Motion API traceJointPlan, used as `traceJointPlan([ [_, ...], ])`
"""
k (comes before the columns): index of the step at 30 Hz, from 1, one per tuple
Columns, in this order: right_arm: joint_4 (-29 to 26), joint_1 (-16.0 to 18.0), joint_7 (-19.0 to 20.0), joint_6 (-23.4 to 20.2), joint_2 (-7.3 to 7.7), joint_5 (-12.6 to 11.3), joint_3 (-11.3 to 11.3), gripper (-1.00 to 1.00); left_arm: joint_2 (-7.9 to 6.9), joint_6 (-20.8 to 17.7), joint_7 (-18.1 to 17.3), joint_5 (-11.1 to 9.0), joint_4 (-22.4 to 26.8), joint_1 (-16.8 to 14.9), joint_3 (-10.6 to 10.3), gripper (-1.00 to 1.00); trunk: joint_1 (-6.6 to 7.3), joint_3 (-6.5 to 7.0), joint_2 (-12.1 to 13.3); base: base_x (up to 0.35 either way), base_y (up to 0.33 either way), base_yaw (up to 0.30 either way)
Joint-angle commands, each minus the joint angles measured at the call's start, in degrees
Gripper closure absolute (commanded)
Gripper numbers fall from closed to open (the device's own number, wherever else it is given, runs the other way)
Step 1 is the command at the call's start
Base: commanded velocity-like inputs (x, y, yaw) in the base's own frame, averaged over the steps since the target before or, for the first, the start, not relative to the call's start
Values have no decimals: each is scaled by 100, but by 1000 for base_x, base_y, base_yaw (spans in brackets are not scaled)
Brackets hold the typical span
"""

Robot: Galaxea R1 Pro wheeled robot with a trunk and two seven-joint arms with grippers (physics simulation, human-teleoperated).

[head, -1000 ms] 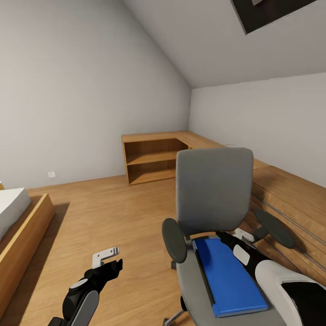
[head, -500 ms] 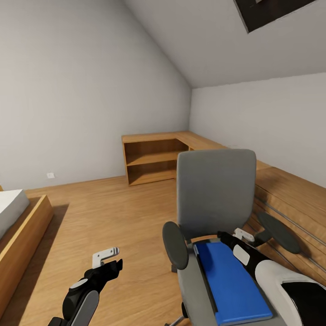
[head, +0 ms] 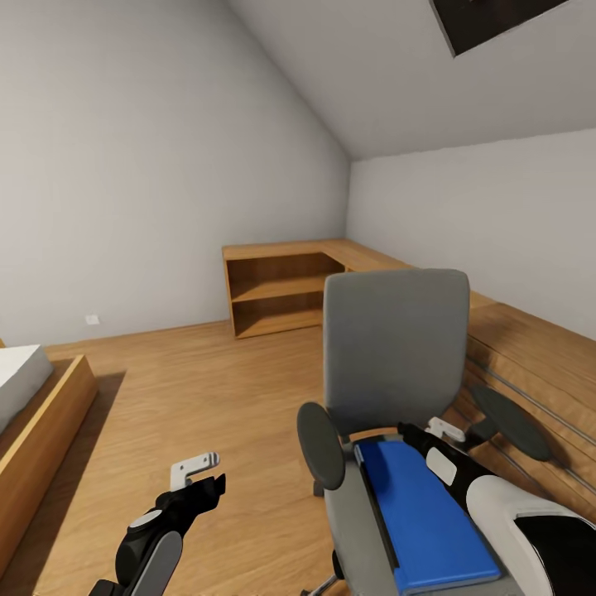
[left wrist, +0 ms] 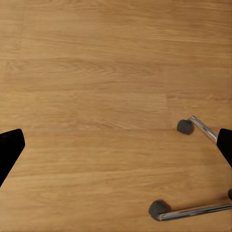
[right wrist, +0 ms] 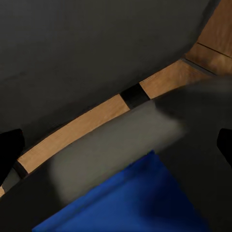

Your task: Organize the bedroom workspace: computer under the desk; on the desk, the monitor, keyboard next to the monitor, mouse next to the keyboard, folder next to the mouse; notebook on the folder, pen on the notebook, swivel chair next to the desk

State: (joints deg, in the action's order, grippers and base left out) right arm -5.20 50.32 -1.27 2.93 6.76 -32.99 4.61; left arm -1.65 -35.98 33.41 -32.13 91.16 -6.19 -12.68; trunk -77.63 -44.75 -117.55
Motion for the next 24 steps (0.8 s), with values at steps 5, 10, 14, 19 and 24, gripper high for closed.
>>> traceJointPlan([
  [5, 2, 4, -13, 14, 1, -50, 49, -100, -2, -6, 60, -56, 7, -5, -15, -100, -110, -96, -205, 0, 0, 0],
  [10, 2, 4, -13, 14, 1, -50, 49, -100, -2, -6, 60, -56, 8, -5, -15, -100, -219, -186, -405, 0, 0, 0],
  [14, 2, 4, -13, 14, 1, -50, 49, -100, -2, -6, 60, -56, 8, -5, -15, -100, -285, -239, -525, 0, 0, 0],
  [19, 2, 4, -13, 14, 1, -50, 49, -100, -5, -6, 55, -56, 8, -5, -15, -100, -285, -239, -525, 0, 0, 0],
  [24, 2, 4, -12, 14, 1, -50, 49, -100, -9, -6, 52, -56, 7, -5, -9, -100, -285, -239, -525, 0, 0, 0],
])
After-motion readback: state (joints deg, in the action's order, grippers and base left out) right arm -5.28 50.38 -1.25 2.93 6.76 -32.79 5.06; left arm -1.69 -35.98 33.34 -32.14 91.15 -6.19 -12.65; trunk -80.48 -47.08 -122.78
